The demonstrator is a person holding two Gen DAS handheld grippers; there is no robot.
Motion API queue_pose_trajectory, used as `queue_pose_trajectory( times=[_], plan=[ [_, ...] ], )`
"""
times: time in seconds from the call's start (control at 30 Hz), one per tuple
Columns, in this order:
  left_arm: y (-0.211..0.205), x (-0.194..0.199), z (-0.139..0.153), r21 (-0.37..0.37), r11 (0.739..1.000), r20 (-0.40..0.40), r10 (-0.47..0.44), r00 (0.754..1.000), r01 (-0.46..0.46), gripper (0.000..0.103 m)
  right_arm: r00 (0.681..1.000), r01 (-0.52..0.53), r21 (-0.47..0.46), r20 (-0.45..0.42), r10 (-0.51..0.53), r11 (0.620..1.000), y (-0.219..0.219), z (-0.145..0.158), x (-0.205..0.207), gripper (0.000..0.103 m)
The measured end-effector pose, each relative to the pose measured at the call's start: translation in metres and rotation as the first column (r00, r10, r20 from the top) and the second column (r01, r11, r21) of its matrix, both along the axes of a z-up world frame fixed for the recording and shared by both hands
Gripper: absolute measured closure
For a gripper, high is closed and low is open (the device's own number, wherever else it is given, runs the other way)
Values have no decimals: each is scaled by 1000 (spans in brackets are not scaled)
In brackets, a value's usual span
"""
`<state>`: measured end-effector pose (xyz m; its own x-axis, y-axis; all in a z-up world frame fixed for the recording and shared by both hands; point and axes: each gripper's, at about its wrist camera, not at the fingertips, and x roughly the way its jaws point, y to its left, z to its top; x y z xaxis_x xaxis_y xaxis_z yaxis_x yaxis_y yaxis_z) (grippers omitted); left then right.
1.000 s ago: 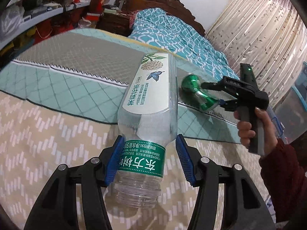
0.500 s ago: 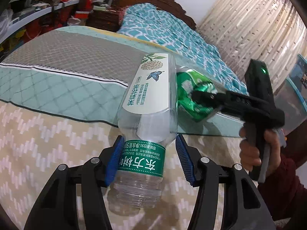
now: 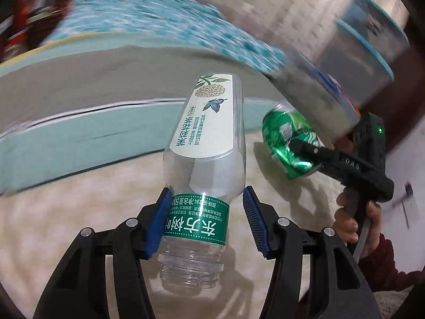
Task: Collect trash
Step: 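Carry bottle and can to the wastebasket and release both into it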
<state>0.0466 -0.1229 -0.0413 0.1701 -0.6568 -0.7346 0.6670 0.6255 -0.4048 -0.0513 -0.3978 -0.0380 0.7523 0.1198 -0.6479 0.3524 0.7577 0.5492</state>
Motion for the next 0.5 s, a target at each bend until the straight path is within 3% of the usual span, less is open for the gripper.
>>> queue_pose_trajectory(
  times=[0.13, 0.27, 0.37, 0.5],
  plan=[
    [-94, -17, 3, 10, 987, -10, -161, 987, 161, 51, 985, 170, -11, 32, -169, 985, -66, -1, -63, 47],
    [-196, -36, 6, 19, 954, -24, -297, 954, 298, 51, 937, 346, -16, 55, -344, 938, -135, -3, -126, 47],
    [-271, -47, 5, 7, 926, -57, -375, 925, 376, 51, 894, 447, -60, 67, -443, 892, -181, -1, -157, 47],
    [-364, -72, 5, 22, 887, -38, -460, 887, 461, 51, 854, 521, -86, 49, -519, 849, -232, -10, -176, 47]
  ],
)
